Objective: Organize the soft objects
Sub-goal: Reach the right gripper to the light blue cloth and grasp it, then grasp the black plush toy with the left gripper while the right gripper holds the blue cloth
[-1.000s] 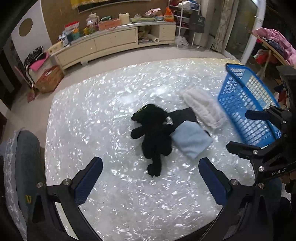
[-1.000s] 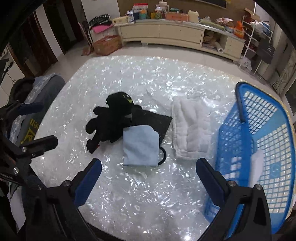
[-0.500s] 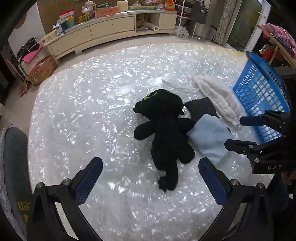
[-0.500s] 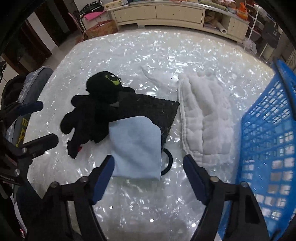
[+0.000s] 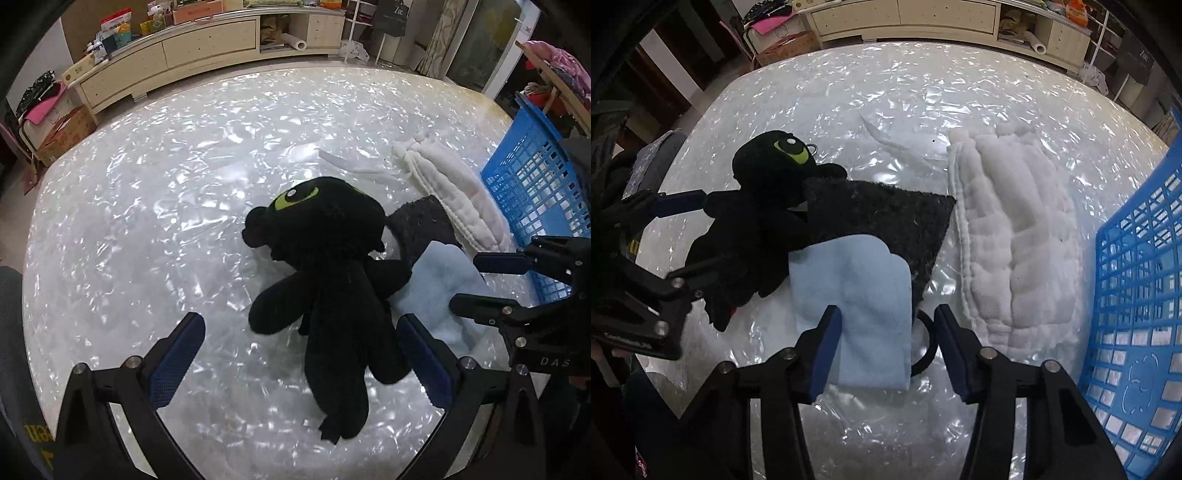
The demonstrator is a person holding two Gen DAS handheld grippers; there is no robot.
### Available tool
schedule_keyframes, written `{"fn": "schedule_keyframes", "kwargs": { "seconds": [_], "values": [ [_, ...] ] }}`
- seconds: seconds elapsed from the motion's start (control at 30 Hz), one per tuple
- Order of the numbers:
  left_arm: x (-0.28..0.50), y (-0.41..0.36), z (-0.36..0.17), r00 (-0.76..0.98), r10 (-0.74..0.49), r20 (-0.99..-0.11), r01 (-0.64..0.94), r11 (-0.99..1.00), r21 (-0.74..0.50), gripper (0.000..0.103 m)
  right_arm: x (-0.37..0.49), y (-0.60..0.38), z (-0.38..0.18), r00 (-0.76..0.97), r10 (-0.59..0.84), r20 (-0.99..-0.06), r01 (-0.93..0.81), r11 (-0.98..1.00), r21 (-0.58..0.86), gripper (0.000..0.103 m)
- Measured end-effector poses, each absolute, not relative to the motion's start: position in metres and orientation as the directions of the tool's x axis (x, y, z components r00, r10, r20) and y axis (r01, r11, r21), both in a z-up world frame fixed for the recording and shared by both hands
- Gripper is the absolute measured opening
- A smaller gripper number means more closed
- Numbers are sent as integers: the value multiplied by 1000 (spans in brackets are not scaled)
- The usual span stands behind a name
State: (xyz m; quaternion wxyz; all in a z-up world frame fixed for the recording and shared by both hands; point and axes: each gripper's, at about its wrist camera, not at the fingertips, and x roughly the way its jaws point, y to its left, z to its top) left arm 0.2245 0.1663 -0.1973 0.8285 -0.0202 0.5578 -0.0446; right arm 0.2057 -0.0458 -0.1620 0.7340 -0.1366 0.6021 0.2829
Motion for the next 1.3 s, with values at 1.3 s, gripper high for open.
{"fn": "schedule_keyframes", "kwargs": {
  "seconds": [1.3],
  "values": [
    [228,141,-232,337,-60,-940,14,998,-58,103,202,-87,-136,197,143,-970,-539,842,15,10]
  ]
}}
